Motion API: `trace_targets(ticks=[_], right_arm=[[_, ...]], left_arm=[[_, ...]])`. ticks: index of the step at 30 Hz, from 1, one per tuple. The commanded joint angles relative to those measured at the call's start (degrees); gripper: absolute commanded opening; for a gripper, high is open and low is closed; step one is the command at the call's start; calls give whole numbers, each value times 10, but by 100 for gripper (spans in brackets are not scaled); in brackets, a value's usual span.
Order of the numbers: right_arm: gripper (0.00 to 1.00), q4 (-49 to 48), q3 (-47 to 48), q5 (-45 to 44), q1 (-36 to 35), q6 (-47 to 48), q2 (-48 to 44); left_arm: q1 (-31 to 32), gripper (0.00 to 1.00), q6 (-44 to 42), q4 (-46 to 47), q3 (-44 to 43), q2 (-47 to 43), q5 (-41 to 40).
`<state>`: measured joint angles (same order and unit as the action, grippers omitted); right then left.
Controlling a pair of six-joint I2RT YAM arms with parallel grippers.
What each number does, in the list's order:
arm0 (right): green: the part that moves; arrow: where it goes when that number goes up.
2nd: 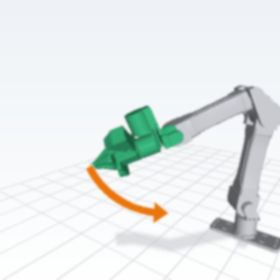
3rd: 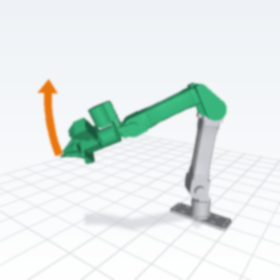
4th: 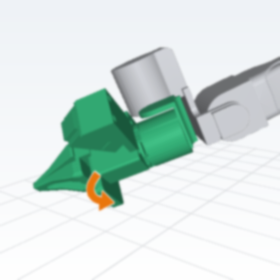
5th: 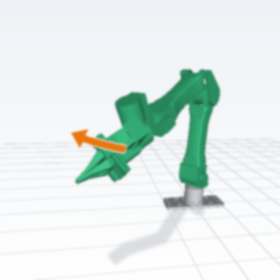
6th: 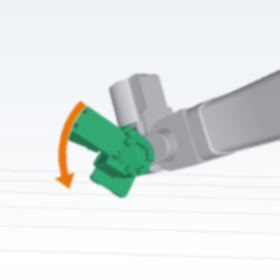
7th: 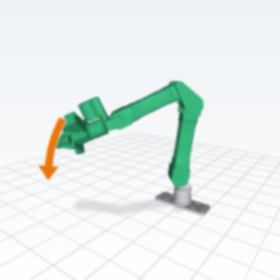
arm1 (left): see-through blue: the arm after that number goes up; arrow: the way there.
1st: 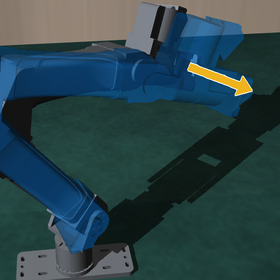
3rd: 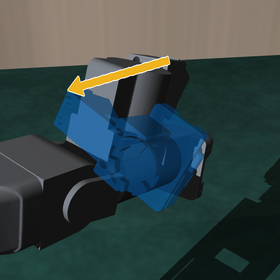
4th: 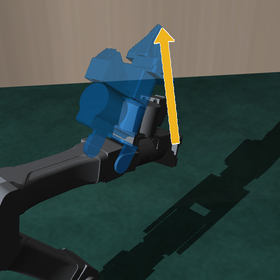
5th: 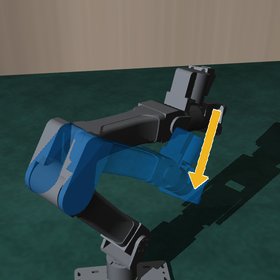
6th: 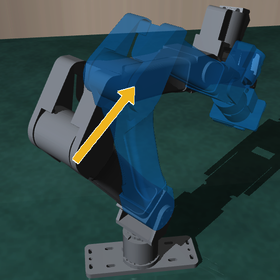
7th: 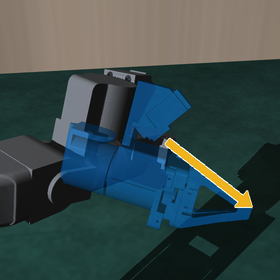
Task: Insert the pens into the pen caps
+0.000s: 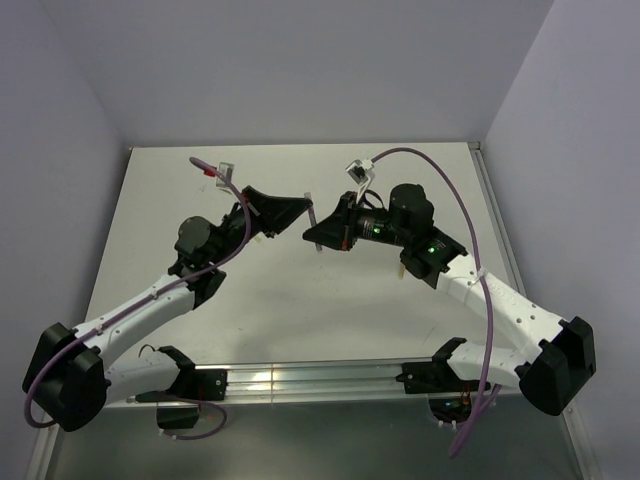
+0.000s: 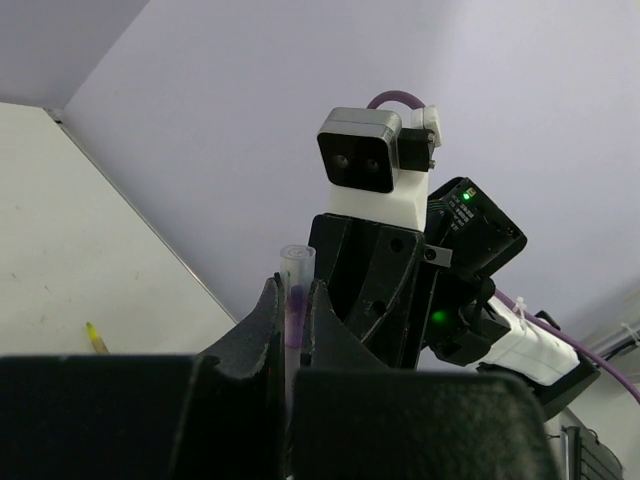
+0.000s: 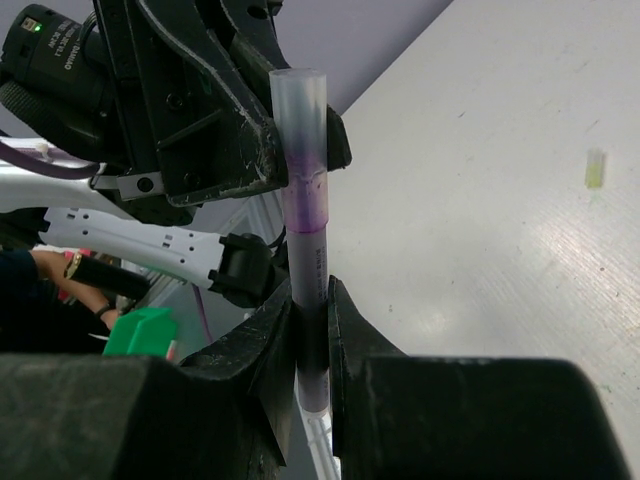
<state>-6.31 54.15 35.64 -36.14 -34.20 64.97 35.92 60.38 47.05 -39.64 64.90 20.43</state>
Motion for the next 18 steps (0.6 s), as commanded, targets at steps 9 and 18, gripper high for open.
trace_targets(ticks=[9,18], right_arm=[[0,-49,3,-103,15,11,-8],[0,-49,8,-103,15,11,-11]], left_arm=[[96,0,-32,-4,26,-43,58],[129,0,-54,-24,27,-47,39]])
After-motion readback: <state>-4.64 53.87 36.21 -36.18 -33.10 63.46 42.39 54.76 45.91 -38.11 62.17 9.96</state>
